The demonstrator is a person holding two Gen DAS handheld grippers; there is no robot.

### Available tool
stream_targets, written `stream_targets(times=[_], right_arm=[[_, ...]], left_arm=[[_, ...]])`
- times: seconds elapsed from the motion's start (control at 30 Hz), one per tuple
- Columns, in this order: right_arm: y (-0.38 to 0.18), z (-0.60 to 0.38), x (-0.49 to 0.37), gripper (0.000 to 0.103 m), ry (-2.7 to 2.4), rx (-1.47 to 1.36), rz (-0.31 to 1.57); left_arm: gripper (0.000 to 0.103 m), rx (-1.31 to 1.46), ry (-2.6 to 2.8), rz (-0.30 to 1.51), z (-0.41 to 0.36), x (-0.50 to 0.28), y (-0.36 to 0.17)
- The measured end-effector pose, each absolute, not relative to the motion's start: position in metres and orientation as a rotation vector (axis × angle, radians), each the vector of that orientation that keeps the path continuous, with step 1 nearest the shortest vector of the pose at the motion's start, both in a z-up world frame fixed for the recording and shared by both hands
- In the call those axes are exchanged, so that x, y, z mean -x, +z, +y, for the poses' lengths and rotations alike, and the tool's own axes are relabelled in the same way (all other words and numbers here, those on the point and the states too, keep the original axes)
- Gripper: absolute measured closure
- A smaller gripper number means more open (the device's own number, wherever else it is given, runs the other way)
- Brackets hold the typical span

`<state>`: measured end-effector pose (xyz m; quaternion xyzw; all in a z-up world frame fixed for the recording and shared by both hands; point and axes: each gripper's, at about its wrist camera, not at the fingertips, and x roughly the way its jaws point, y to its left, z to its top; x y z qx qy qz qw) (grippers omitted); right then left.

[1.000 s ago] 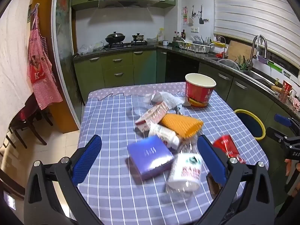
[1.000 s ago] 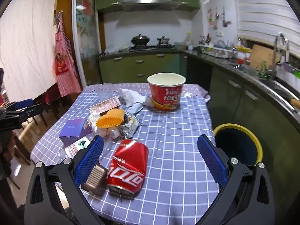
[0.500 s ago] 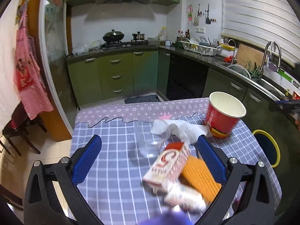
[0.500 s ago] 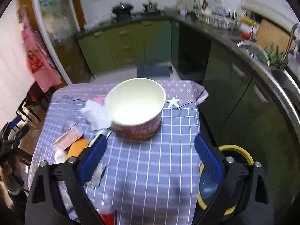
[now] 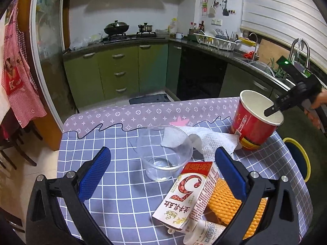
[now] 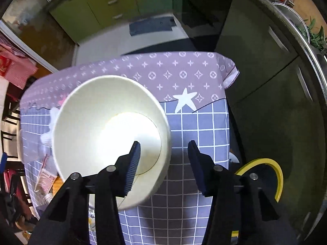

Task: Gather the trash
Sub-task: 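Carry the noodle cup with the right gripper over the yellow-rimmed bin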

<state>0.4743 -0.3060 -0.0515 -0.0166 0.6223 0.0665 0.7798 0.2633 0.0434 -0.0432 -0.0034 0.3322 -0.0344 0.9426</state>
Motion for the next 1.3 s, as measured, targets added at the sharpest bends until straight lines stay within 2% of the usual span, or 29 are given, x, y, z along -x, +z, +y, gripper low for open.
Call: stream_targets(times=[0.03, 0.1, 0.17, 0.33, 0.47, 0.63, 0.73, 0.93, 1.3], right_arm=[[-0.055, -0.305, -0.476, 0.059, 0.143, 0.035, 1.355], [-0.063, -0.303, -0.482, 0.082, 0.131, 0.047, 1.382], [-0.069, -0.303, -0.485, 0.094, 0.116, 0.054, 1.400], [-0.068, -0.308, -0.484, 0.096, 0.120, 0.034, 1.397], [-0.041, -0.331, -0.473, 0.097, 0.134, -0.013, 1.341], [0.009, -0.411, -0.433, 0.098, 0.056, -0.123, 1.251], [0.014, -0.466, -0.409, 0.098, -0.032, -0.182, 1.243], [-0.048, -0.569, -0.371, 0.098, -0.184, -0.332, 1.286], [-0.189, -0.609, -0.382, 0.098, -0.257, -0.413, 1.391]], left_arm=[[0.006, -0.001, -0.075, 0.675, 0.042, -0.262, -0.043], [0.006, -0.005, -0.081, 0.676, 0.040, -0.261, -0.043], [0.006, -0.001, -0.094, 0.681, 0.038, -0.260, -0.043], [0.006, -0.003, -0.102, 0.674, 0.037, -0.258, -0.043], [0.006, -0.002, -0.104, 0.669, 0.038, -0.257, -0.043], [0.006, -0.007, -0.117, 0.667, 0.034, -0.254, -0.044], [0.006, -0.017, -0.125, 0.666, 0.029, -0.252, -0.044], [0.006, -0.023, -0.135, 0.652, 0.026, -0.249, -0.041], [0.006, -0.023, -0.155, 0.674, 0.019, -0.245, -0.040]])
